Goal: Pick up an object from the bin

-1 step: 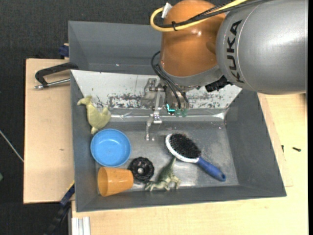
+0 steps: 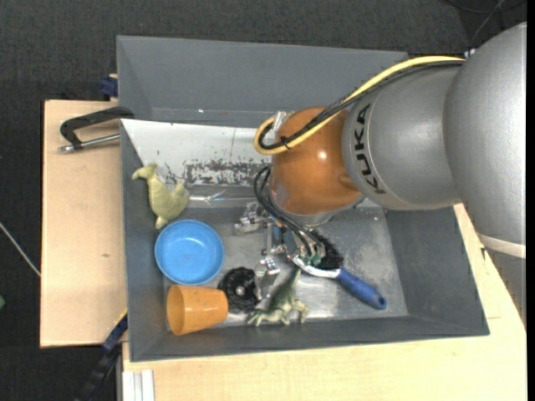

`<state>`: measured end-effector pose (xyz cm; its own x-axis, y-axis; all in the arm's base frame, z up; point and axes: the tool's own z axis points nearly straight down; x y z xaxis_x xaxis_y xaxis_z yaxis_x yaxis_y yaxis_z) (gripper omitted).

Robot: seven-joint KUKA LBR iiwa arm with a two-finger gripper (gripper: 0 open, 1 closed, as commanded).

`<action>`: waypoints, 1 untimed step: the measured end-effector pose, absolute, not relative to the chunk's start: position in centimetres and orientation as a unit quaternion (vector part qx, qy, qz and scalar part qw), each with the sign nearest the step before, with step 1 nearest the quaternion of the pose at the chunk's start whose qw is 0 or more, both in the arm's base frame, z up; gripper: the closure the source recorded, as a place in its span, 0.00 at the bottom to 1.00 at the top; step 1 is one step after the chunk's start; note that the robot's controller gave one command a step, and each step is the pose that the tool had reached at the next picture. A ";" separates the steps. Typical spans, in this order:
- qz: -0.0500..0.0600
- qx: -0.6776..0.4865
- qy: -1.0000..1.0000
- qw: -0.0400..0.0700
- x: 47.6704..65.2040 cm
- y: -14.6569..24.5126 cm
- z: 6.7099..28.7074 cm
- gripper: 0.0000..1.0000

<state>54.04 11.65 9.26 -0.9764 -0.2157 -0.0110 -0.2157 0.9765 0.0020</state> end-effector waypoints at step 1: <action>0.000 0.037 0.999 0.000 50.5 5.3 11.2 0.00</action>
Offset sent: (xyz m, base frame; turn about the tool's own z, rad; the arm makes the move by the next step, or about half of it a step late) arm -0.0361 -0.0632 0.0182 0.2907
